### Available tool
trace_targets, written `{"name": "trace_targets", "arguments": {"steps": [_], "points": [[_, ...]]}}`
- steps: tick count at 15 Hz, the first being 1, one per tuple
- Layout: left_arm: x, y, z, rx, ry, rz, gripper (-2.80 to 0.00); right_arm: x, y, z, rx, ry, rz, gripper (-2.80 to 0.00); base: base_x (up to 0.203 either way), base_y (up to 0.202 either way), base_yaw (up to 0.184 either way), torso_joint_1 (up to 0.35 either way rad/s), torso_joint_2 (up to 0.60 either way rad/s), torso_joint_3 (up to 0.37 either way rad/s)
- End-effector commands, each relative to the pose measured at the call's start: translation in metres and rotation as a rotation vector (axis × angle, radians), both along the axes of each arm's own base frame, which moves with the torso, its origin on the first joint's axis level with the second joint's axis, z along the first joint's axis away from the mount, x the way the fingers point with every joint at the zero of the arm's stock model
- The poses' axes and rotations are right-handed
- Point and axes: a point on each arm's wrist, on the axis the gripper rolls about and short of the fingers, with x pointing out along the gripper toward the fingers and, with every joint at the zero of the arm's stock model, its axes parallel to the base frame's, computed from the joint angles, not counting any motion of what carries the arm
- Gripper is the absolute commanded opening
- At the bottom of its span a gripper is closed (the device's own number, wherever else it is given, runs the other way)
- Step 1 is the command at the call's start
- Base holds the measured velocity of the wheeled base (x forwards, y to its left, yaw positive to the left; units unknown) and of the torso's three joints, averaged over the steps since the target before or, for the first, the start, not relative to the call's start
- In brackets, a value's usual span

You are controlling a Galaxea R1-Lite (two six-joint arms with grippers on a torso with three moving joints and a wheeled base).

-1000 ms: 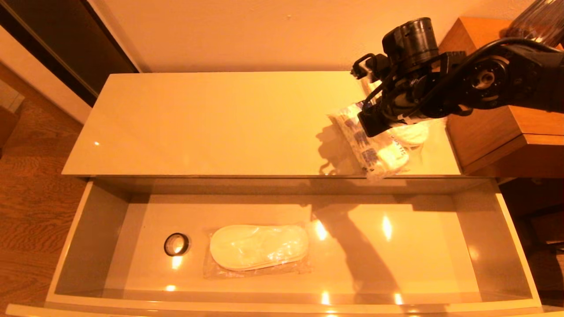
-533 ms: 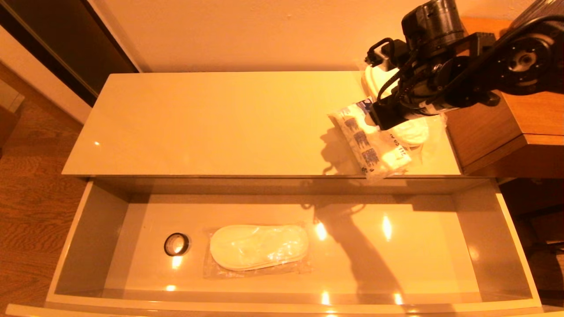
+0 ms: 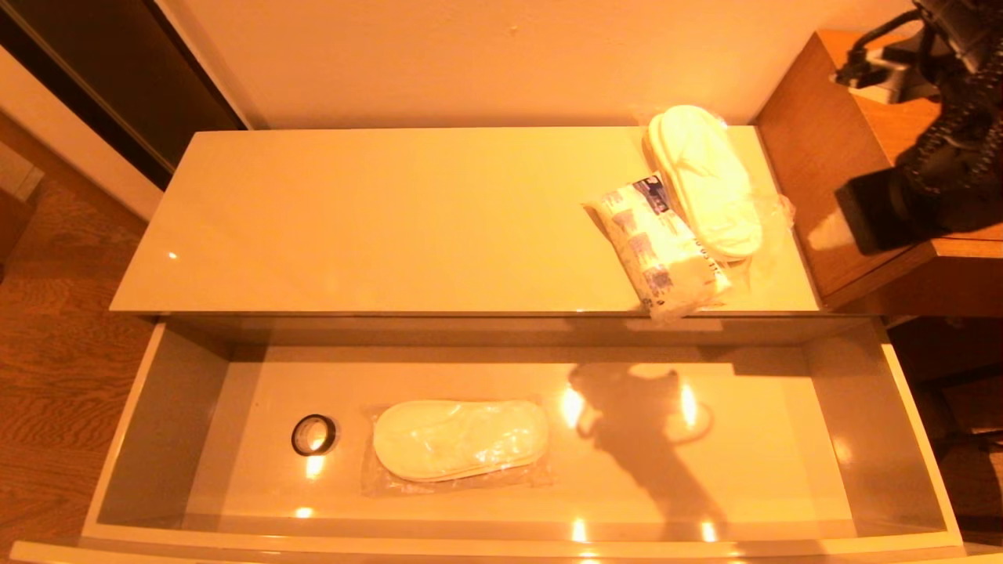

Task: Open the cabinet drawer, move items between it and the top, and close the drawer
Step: Close the drawer

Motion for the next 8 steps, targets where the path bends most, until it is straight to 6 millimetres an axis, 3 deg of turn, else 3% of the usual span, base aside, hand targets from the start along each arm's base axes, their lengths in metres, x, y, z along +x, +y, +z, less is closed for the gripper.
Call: {"name": "trace_targets", "arguments": {"steps": [1, 8], "points": [[-0.003, -0.001, -0.001, 0.007, -0.037, 0.001, -2.8, -0.033, -0.018, 0.001, 0.035, 0.026, -0.051, -2.8, 0.0, 0.0, 0.0, 0.0, 0.0, 0.0], [-0.003, -0.001, -0.001, 0.007, -0.037, 0.001, -2.8, -0.124, -0.07, -0.028, 0.091, 0.099, -0.101, -2.8, 0.0, 0.0, 0.0, 0.0, 0.0, 0.0]]}}
